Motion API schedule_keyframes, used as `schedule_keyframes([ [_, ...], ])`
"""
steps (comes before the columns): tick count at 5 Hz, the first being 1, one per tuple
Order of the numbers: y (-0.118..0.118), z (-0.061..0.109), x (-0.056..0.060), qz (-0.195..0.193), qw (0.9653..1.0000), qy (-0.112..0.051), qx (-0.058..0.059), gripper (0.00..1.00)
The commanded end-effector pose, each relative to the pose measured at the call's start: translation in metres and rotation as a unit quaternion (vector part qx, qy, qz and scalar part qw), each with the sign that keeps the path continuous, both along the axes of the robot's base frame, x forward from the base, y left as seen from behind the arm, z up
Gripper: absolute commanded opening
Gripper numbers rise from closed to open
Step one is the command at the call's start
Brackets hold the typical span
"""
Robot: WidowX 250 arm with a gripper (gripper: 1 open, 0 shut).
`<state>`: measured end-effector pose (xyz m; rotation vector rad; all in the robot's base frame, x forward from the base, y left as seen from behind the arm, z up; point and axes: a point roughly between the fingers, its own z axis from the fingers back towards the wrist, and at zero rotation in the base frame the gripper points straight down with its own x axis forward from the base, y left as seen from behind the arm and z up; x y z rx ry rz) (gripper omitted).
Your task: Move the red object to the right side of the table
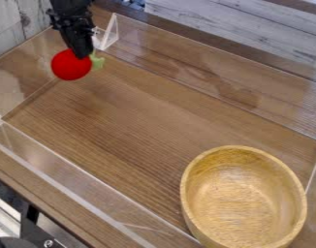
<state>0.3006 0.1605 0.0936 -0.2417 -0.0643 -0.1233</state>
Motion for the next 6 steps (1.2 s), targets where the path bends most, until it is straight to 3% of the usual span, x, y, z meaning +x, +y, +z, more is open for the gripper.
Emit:
schedule_keyframes([
  [1,-0.023,0.028,0.0,0.017,0.9993,-0.033,0.01,0.0],
  [4,-0.095,0.032,-0.011,-0.006,0.9994,-0.034,-0.006,0.0],
  [6,-0.124,0.022,-0.006,-0.038,0.9988,-0.028,-0.011,0.0],
])
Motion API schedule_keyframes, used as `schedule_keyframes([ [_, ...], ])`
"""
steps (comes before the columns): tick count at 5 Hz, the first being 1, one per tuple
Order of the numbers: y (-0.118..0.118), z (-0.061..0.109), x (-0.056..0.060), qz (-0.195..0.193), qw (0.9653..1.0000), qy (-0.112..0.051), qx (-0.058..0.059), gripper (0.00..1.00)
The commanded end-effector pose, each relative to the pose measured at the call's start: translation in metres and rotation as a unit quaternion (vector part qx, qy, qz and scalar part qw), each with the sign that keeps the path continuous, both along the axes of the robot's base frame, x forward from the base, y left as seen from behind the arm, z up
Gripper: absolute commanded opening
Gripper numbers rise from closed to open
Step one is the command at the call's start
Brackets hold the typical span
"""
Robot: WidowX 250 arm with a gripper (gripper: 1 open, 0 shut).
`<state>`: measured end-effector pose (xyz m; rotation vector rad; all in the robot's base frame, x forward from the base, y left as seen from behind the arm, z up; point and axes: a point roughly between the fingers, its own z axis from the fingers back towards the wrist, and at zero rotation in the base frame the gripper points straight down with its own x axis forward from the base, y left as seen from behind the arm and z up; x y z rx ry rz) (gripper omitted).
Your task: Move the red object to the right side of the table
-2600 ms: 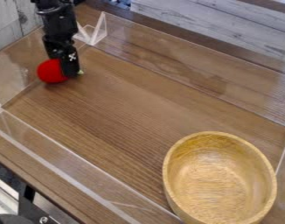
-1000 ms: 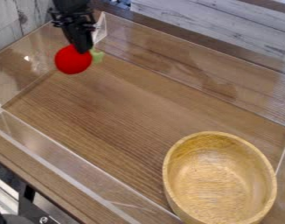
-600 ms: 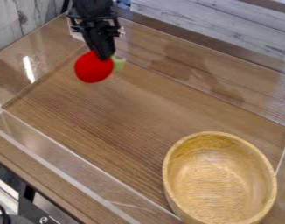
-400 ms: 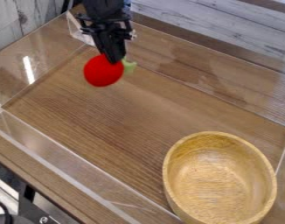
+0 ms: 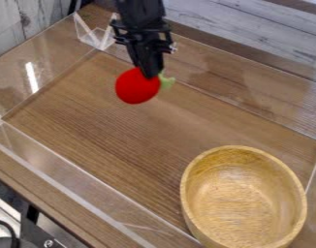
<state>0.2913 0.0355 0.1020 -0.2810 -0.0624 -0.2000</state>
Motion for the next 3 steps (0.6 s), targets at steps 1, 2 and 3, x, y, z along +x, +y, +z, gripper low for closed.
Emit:
schedule_keyframes([
  [1,-0.01,0.01,0.012,-0.043,0.9988,-0.021,0.005,0.0],
  [2,-0.021,0.004,0.019,-0.088,0.9959,-0.018,0.004,0.0],
  [3,-0.031,-0.021,0.023,-0.103,0.9945,-0.015,-0.001,0.0],
])
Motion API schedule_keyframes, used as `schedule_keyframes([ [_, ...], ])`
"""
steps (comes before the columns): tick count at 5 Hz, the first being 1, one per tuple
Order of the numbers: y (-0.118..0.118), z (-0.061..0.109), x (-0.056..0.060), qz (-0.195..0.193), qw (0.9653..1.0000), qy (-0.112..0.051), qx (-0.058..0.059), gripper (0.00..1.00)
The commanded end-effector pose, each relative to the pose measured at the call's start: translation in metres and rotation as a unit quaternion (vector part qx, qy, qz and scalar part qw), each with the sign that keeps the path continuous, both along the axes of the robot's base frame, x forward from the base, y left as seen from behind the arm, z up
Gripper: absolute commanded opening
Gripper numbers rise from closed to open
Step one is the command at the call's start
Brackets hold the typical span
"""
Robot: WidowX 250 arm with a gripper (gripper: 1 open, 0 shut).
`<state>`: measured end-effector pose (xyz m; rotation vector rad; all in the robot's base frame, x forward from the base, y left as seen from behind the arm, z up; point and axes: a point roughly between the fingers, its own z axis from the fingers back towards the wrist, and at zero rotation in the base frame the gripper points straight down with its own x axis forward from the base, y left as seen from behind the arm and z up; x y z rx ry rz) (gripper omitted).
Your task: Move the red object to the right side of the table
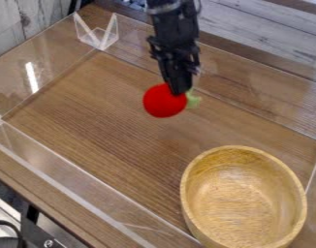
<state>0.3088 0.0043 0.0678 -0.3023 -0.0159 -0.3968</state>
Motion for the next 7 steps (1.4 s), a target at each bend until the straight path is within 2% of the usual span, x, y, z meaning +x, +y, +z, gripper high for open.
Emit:
schedule_keyframes([
  [1,-0.005,-0.012,0.011,-0.002,0.9998,-0.022,-0.001,0.0],
  [2,-0.005,-0.017,0.01,0.0,0.9998,-0.019,-0.004,0.0],
  [3,-0.005,-0.014,0.006,0.002,0.9997,-0.019,-0.015,0.0],
  [5,-0.003,0.006,0.005,-0.005,0.9993,-0.013,-0.034,0.0],
  [7,0.0,0.013,0.007,-0.014,0.9986,-0.005,-0.051,0.0],
])
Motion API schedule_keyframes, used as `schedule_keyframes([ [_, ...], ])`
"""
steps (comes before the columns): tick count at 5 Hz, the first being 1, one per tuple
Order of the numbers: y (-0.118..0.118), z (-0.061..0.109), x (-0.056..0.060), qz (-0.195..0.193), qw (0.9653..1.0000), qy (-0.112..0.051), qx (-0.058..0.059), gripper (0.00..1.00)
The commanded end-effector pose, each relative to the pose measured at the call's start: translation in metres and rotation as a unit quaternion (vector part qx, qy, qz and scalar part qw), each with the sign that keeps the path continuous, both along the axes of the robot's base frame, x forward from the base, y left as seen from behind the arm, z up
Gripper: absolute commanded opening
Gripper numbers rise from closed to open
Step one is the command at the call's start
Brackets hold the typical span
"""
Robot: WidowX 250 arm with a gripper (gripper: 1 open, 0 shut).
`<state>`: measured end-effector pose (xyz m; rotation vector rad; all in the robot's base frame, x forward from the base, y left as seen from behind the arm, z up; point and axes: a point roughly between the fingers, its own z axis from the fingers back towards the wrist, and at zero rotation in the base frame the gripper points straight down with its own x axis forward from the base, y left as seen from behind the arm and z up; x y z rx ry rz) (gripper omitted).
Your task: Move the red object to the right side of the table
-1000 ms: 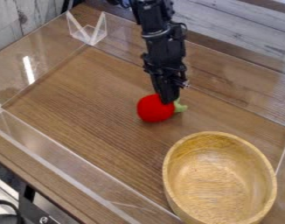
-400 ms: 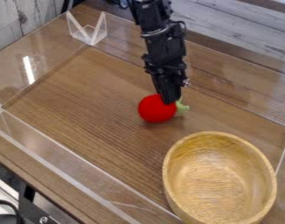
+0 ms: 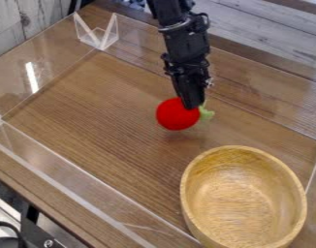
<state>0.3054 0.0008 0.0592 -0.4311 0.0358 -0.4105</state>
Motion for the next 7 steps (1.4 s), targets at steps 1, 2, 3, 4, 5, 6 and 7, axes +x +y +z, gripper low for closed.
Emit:
schedule_keyframes([
  [1,-0.015,0.018,0.017,0.024,0.9985,-0.047,0.009,0.0],
  [2,-0.034,0.014,0.029,0.0,0.9987,-0.049,0.008,0.0],
  [3,-0.052,0.005,0.04,-0.02,0.9986,-0.047,0.009,0.0],
  [4,-0.051,0.003,0.046,-0.031,0.9985,-0.044,0.011,1.0],
  [5,-0.046,0.008,0.053,-0.013,0.999,-0.04,0.013,1.0],
  [6,-0.038,0.026,0.058,0.013,0.9982,-0.051,0.028,1.0],
  [7,-0.044,0.03,0.06,0.01,0.9972,-0.062,0.041,1.0],
])
